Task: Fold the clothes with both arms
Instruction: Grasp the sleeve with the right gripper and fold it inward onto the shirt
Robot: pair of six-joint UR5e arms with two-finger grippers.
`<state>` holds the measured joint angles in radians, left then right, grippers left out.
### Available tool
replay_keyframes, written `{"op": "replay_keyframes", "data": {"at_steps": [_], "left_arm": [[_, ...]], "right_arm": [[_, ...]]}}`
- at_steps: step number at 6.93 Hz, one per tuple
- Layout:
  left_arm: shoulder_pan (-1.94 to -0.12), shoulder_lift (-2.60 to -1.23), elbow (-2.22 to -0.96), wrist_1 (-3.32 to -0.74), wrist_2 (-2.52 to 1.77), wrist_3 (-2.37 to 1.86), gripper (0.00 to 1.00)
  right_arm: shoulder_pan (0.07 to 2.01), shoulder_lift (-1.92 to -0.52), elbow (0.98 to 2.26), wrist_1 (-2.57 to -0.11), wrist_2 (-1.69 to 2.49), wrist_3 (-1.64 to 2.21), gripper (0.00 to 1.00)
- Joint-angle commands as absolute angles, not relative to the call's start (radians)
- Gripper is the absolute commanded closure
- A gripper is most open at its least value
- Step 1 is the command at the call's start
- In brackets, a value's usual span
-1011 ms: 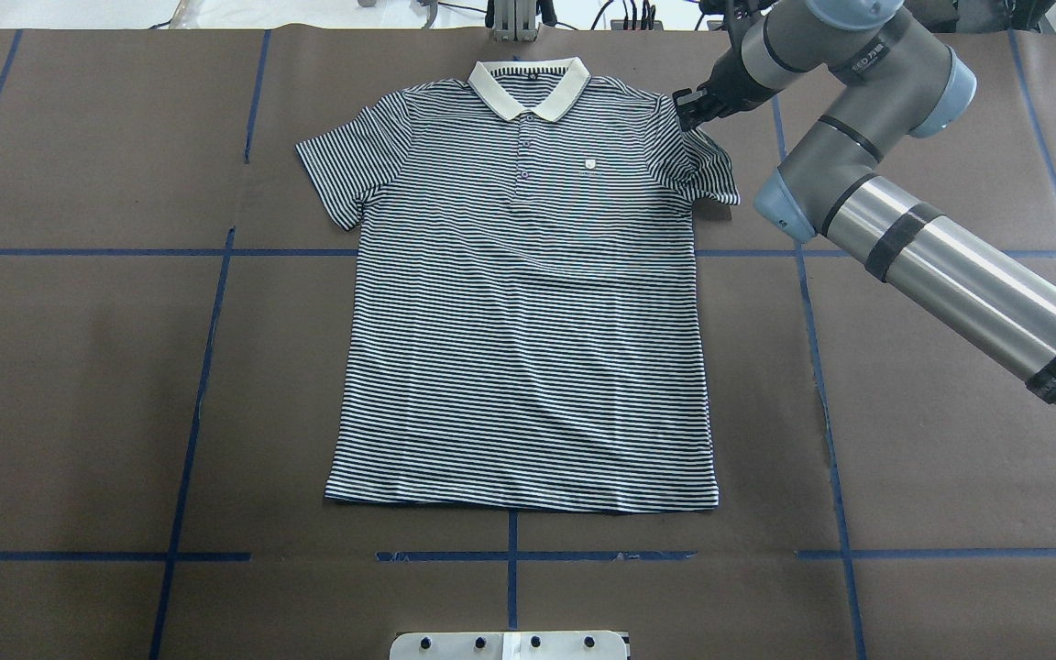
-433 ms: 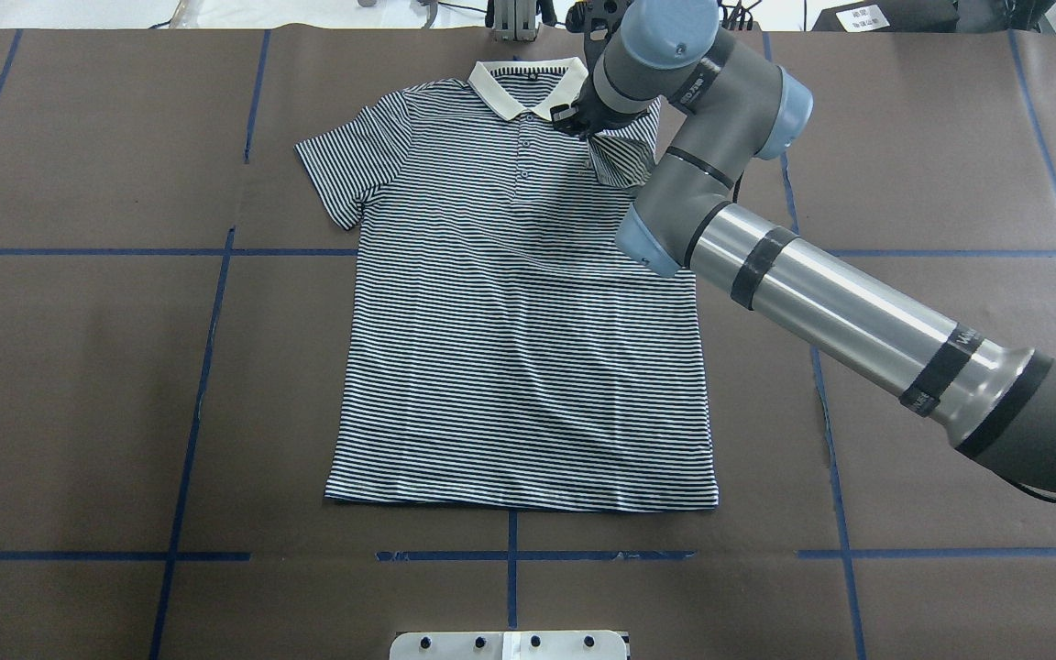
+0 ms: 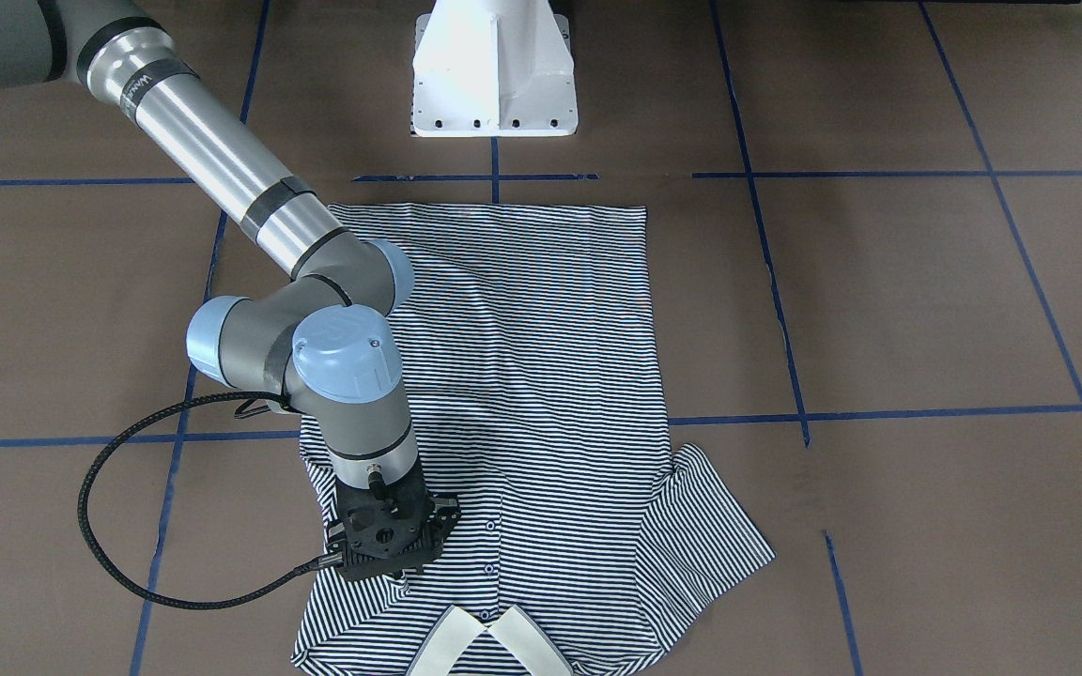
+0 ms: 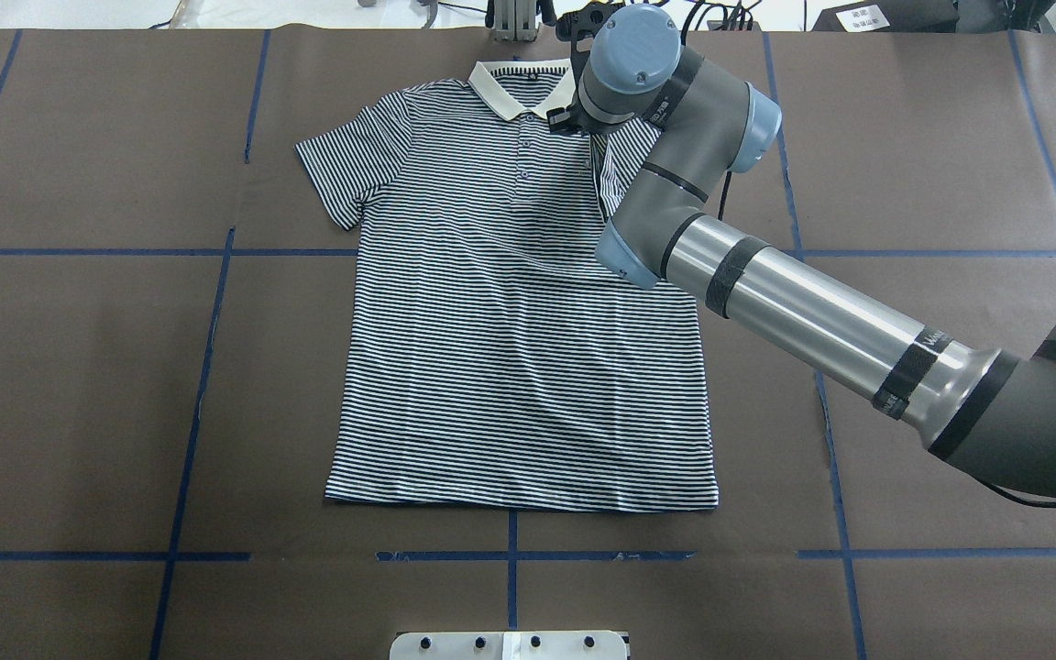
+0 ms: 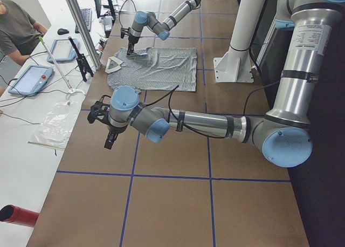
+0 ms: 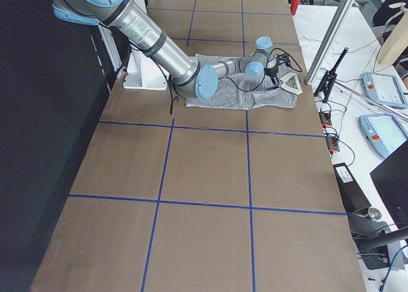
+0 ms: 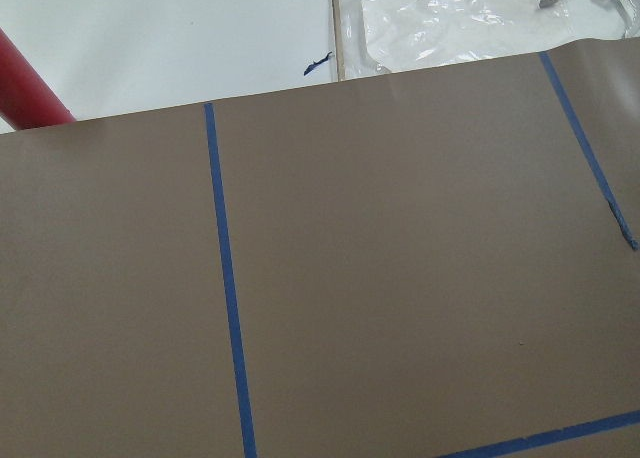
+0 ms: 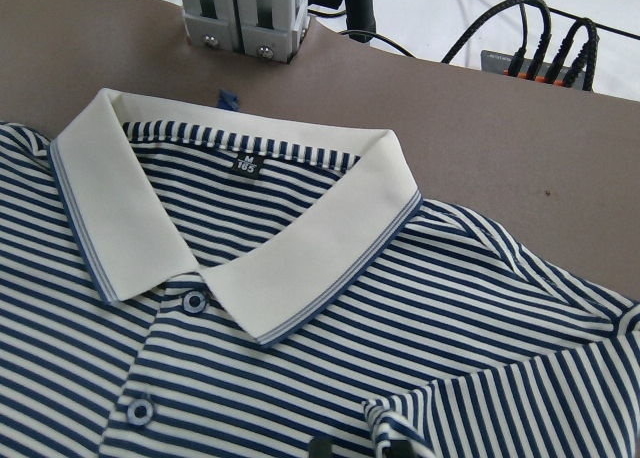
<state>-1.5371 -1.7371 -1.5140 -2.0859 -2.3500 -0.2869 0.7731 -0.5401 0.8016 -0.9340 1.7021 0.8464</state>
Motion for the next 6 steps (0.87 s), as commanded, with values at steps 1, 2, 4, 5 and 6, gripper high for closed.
{"op": "replay_keyframes", "data": {"at_steps": [1,2,4,5,6], "left_arm": [[-1.536,-1.744,-1.513,-2.089,-2.349,-0.293,0.0],[-1.51,-1.755,-1.509,-2.088,-2.349,-0.302,0.0],[-1.493,-1.761,-1.511,-2.095,-2.347,-0.344,0.0],[-1.452,-1.791,-1.512,-2.095,-2.345,-0.417,0.0],[-1.363,-1.851,-1.513,-2.091,-2.335,-0.548,0.0]], "right_arm": [[0.778,-0.535,0.801,-0.933,1.703,0.851,0.0],[0.791,-0.535,0.804,-0.934,1.73,0.856,0.0],[0.84,-0.534,0.824,-0.936,1.869,0.865,0.0],[0.903,-0.544,0.848,-0.959,1.999,0.861,0.0],[0.967,-0.593,0.965,-1.121,2.123,0.838,0.0]]}}
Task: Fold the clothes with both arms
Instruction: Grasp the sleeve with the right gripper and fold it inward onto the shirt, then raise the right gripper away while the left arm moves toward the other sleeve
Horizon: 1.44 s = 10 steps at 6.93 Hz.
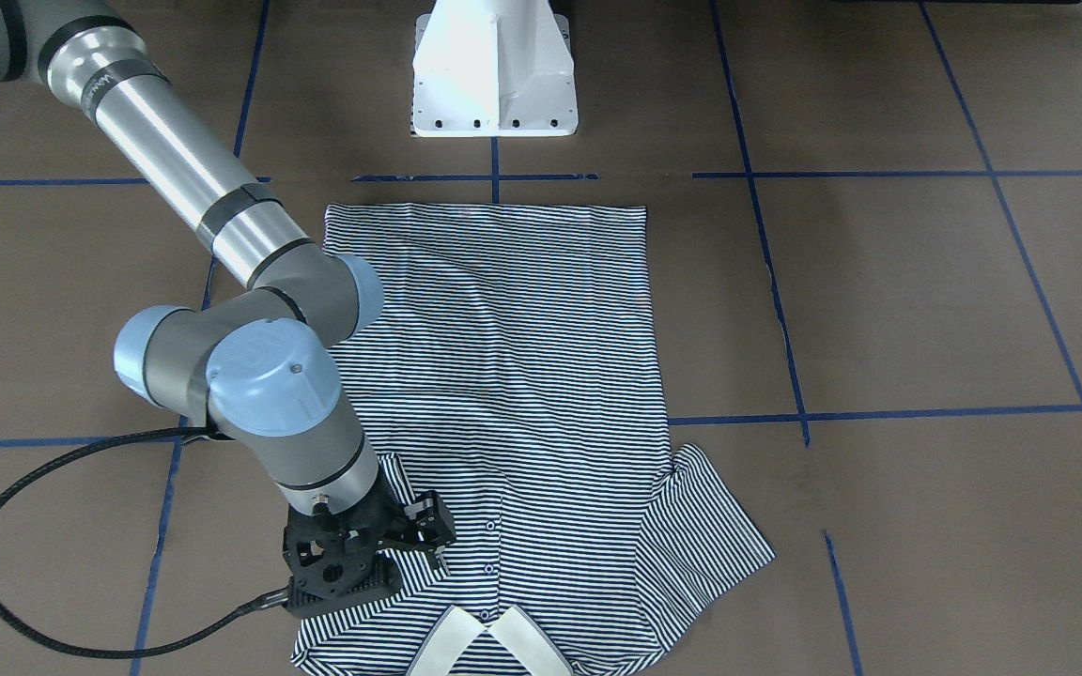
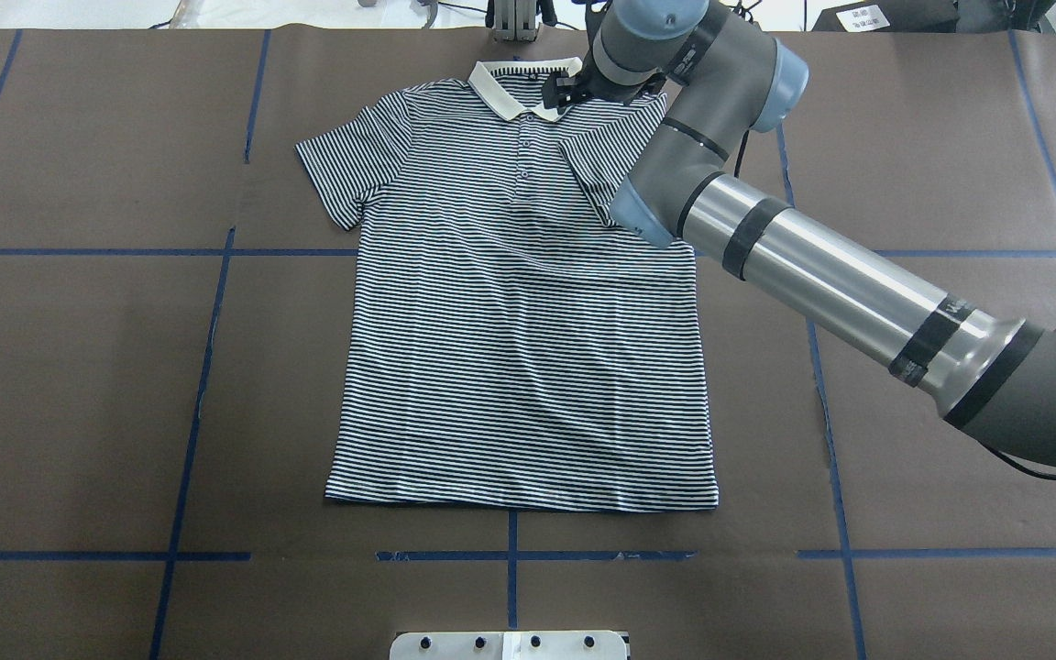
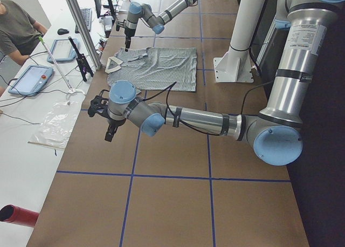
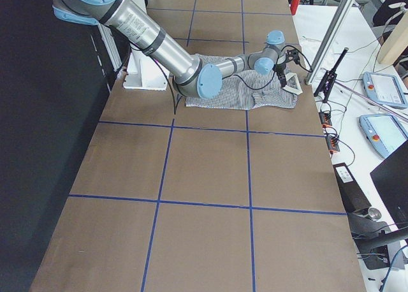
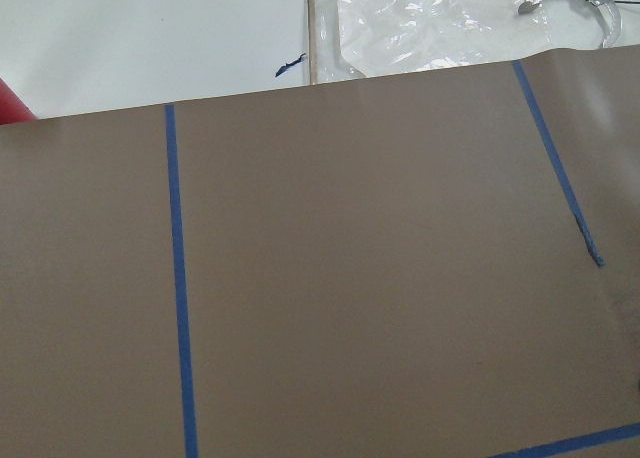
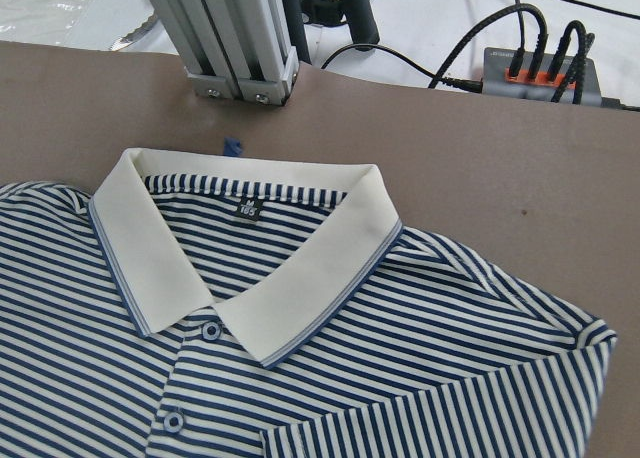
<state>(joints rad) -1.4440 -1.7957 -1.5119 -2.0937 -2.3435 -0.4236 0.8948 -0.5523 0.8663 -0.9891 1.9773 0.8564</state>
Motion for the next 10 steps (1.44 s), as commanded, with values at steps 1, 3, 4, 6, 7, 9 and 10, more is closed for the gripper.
{"op": "replay_keyframes", "data": {"at_steps": [1,3,4,6,7,9,10], "left_arm": [[-1.291,-1.909,-1.511,-2.091,-2.298,-0.69,0.0],[-1.162,-2.018,-1.502,-2.092,-2.173,-0.931,0.0],[-1.055,-2.061,-1.493,-2.095,-2.007,-0.995,0.0],[-0.921,-2.168,-1.267,-2.286,-1.79,-1.2,0.0],[-0.876,-2.216,-1.14,-2.36,-1.71,-1.209,0.0],[-0.847,-2.296,-1.022,-2.364,-1.657,-1.204,0.04],[-0.838,-2.299,-1.009,-2.362,-1.654,-1.201,0.05]], "right_arm": [[1.006,-0.677,1.147,-1.328,2.182,0.812,0.0],[1.054,-0.845,1.398,-1.542,2.2,0.682,0.0],[1.072,-0.873,1.428,-1.59,2.226,0.595,0.0],[1.101,-0.89,1.422,-1.588,2.319,0.558,0.0],[1.094,-0.916,1.425,-1.557,2.31,0.56,0.0],[1.094,-0.94,1.419,-1.493,2.31,0.574,0.0],[1.094,-0.939,1.419,-1.494,2.31,0.577,0.0]]}}
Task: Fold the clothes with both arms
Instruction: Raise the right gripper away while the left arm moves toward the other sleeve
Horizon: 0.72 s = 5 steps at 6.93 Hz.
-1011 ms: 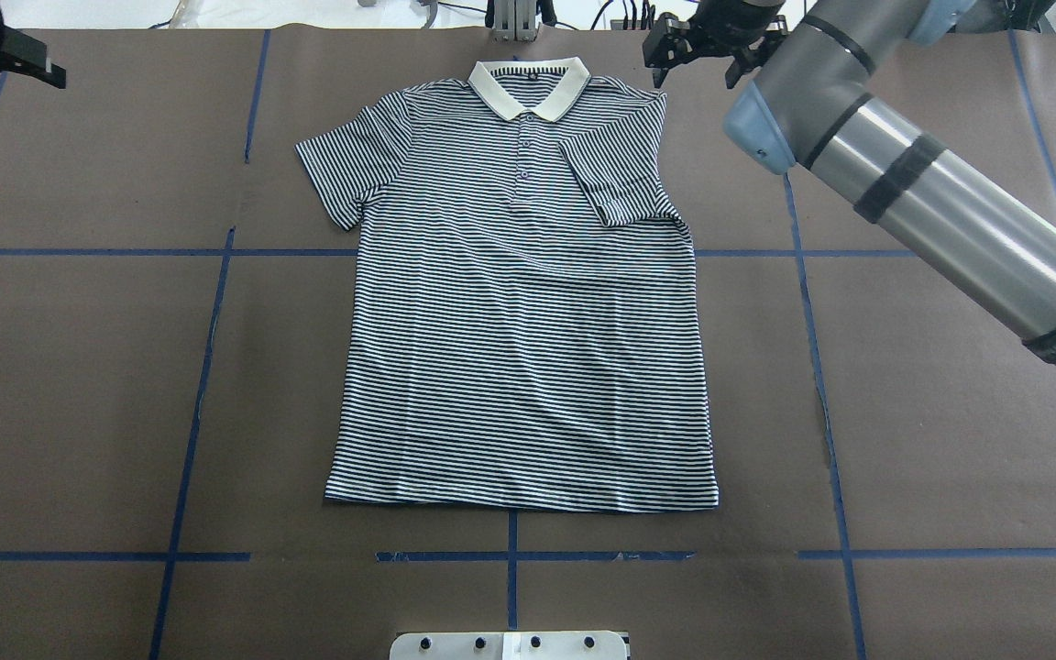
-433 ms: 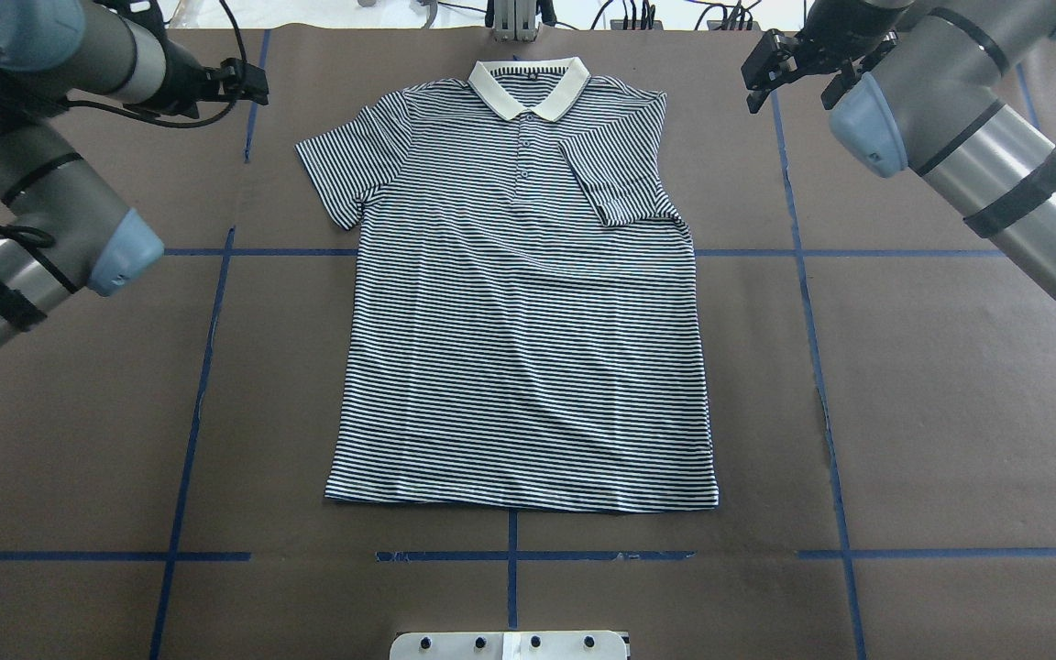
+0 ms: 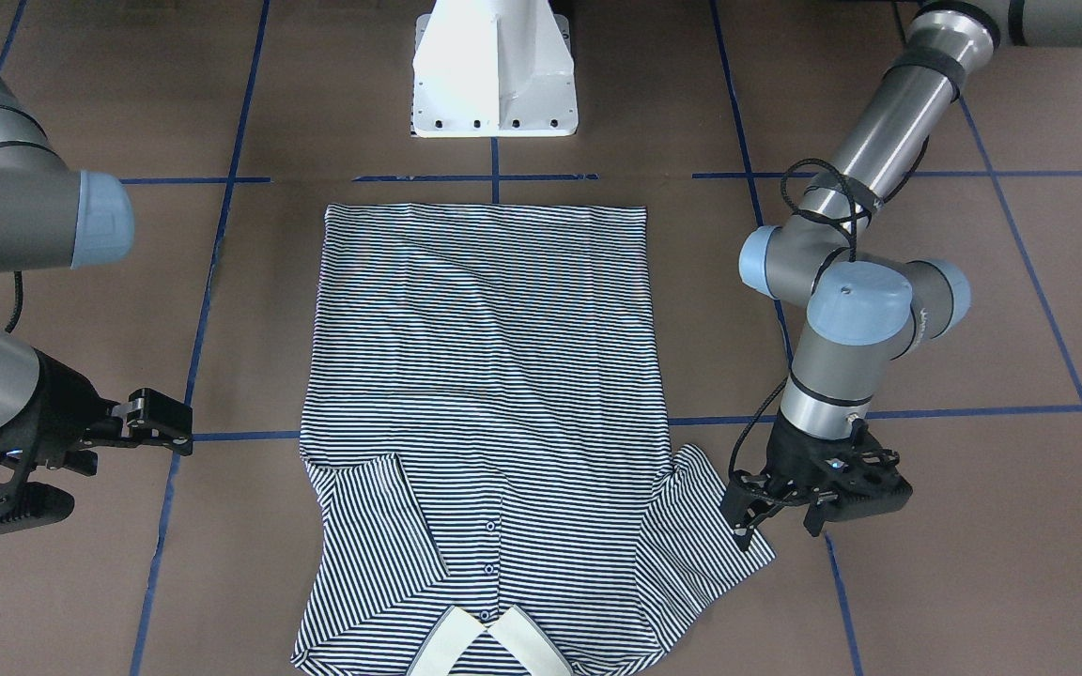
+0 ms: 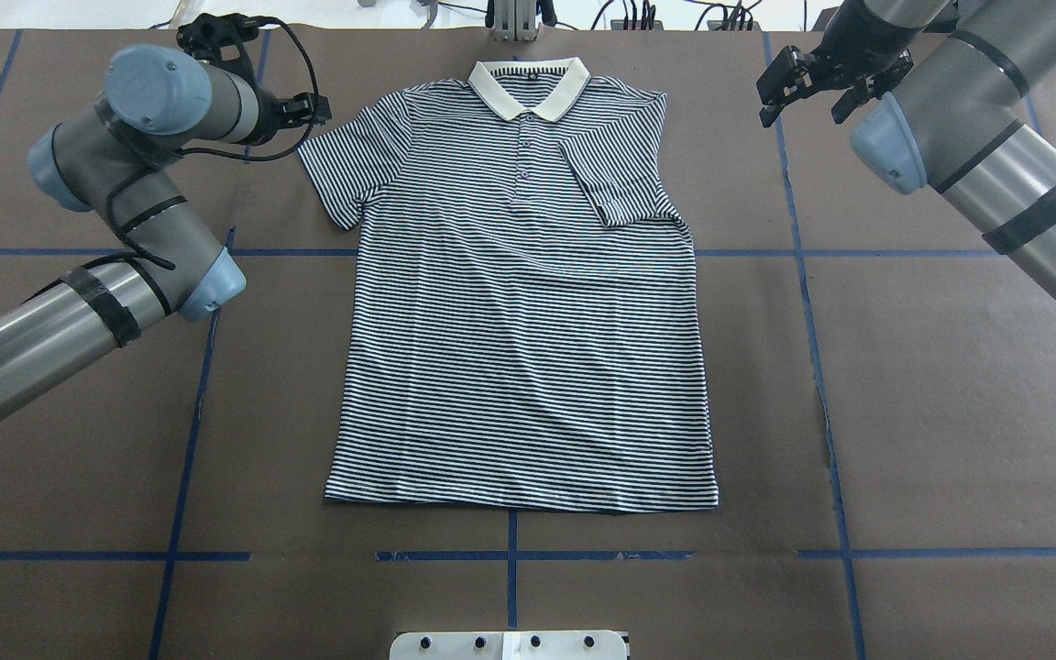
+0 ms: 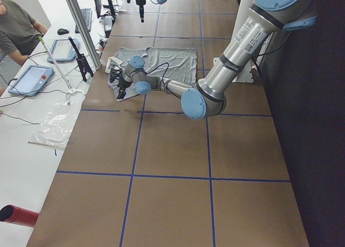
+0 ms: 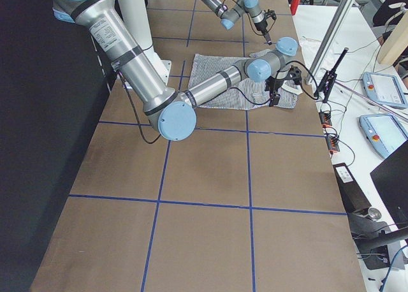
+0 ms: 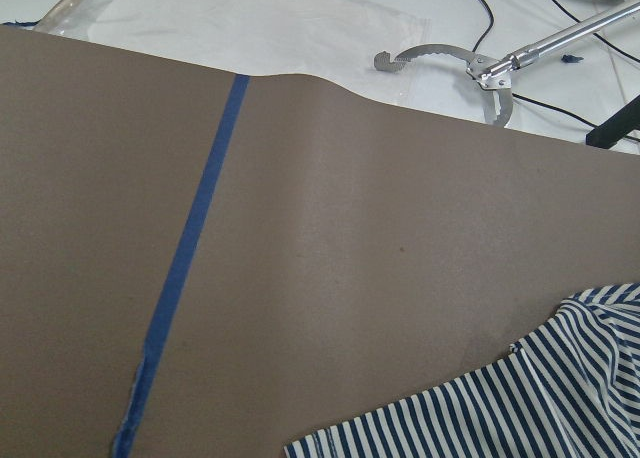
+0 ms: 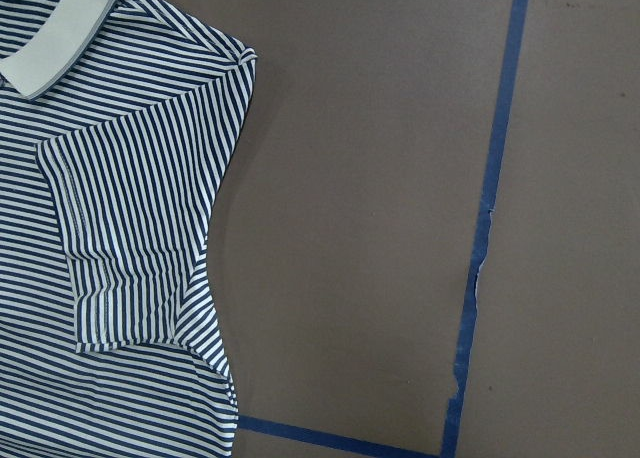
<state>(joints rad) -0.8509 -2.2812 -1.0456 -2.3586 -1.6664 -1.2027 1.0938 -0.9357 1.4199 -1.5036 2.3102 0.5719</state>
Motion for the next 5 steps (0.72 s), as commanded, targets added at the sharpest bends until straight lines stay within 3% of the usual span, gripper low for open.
{"op": "replay_keyframes", "data": {"at_steps": [1,5], "left_arm": [[-0.833,-2.312,-0.959,-2.365,-1.614,-1.157,0.06],[-0.824,-2.315,-0.94,-2.372,-1.598,-1.14,0.07]], "right_arm": [[1.094,-0.937,1.417,-1.494,2.309,0.578,0.0],[1.091,-0.93,1.417,-1.493,2.309,0.597,0.0]]}}
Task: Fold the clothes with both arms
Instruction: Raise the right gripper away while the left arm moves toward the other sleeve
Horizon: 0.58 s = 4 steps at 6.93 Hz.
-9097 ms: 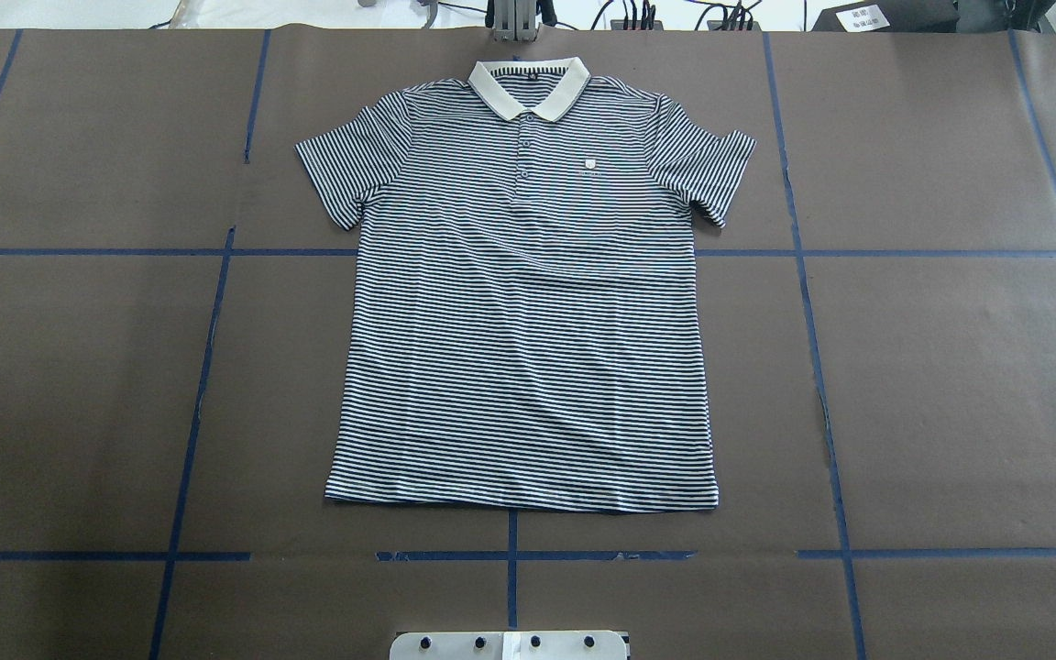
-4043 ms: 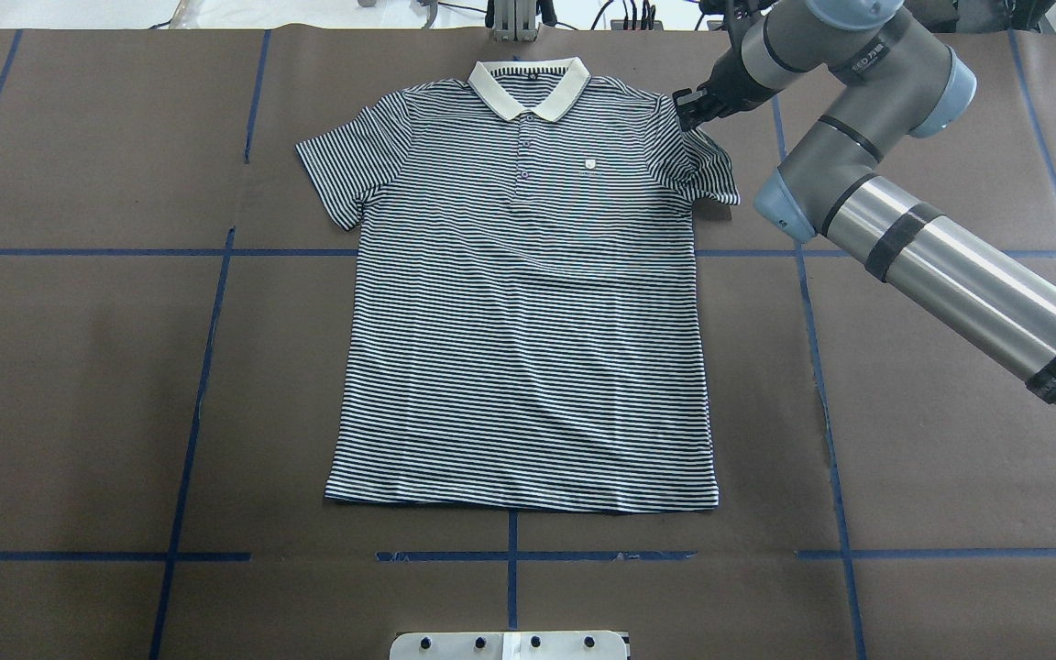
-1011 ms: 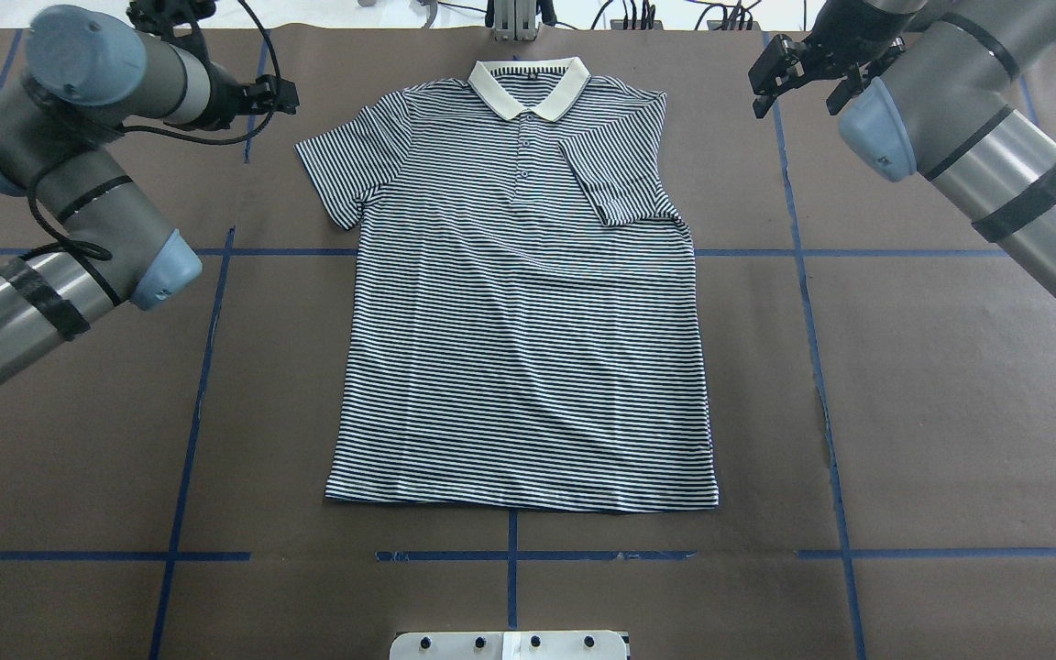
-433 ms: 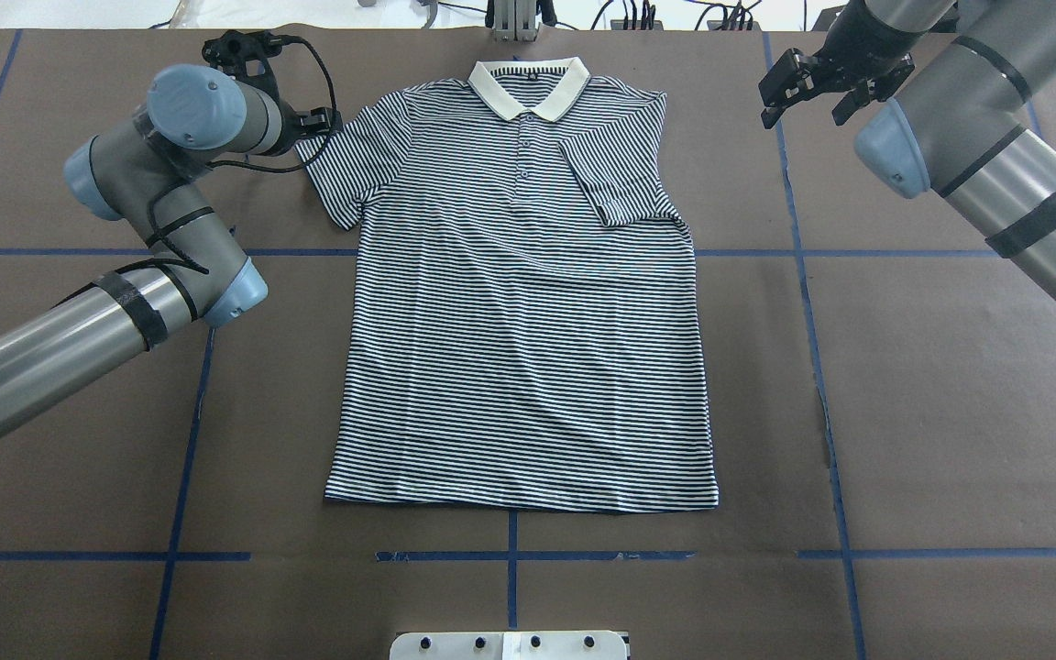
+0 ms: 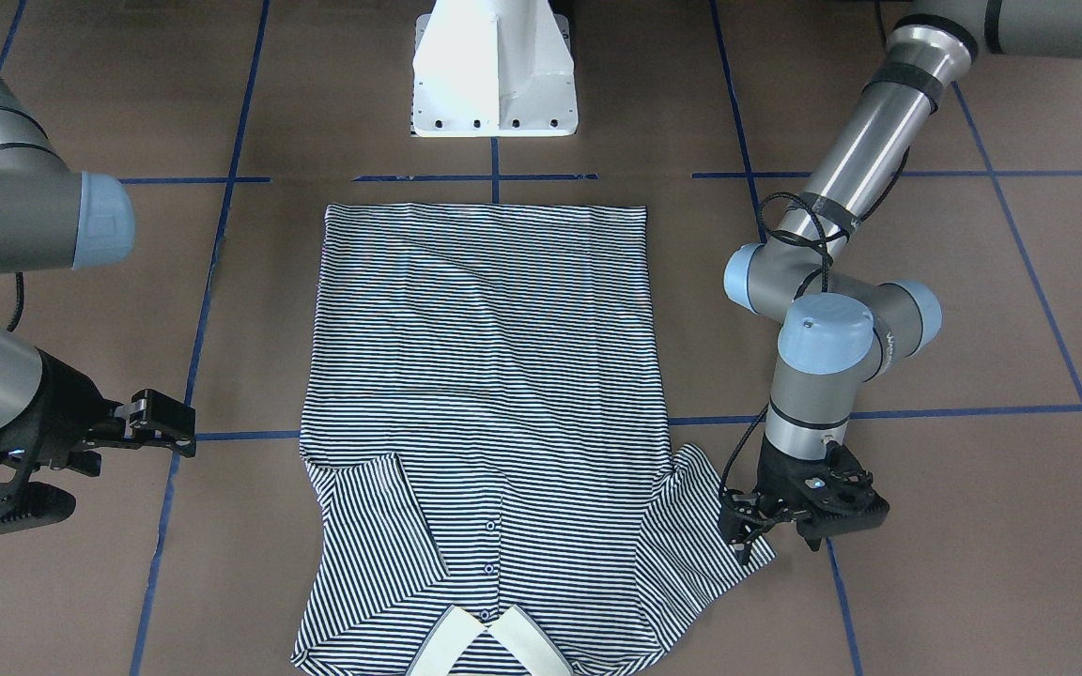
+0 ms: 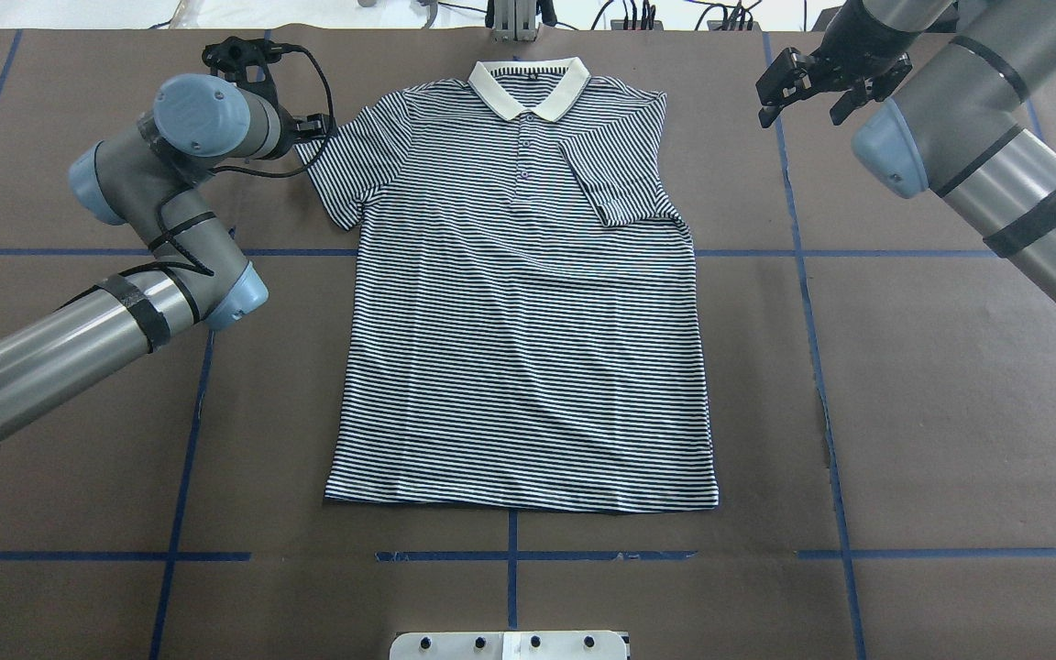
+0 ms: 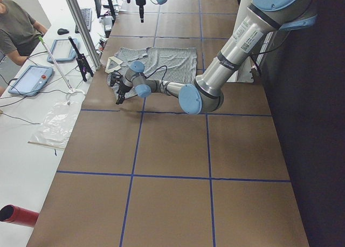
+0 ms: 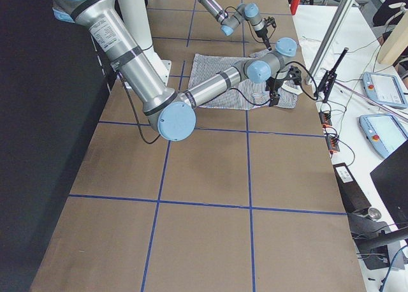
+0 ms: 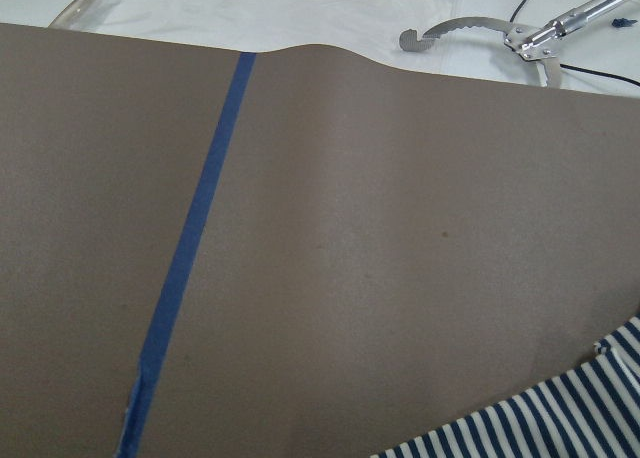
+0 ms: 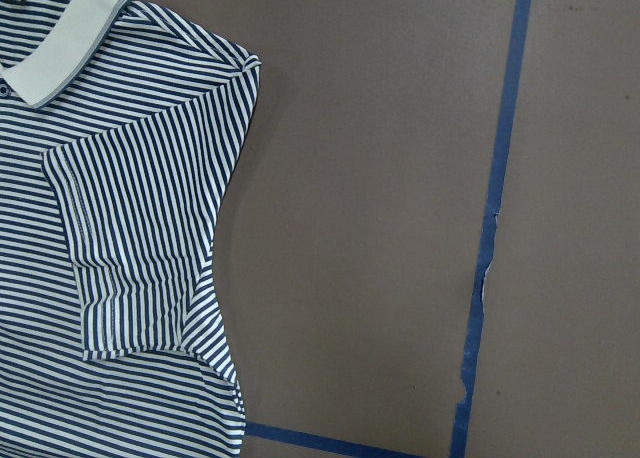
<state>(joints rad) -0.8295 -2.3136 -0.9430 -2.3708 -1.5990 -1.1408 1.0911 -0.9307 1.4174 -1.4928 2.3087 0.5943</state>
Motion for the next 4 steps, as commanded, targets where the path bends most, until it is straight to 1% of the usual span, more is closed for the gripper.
{"op": "replay_keyframes", "data": {"at_steps": [1,2,4], "left_arm": [[-0.816,-2.316,-0.94,-2.373,-1.598,-1.141,0.06],[-0.815,-2.315,-0.94,-2.375,-1.598,-1.141,0.07],[-0.81,-2.316,-0.934,-2.376,-1.598,-1.141,0.13]], "right_arm": [[1.091,-0.93,1.417,-1.493,2.309,0.597,0.0],[1.091,-0.93,1.417,-1.493,2.309,0.597,0.0],[1.091,-0.931,1.417,-1.493,2.309,0.597,0.0]]}}
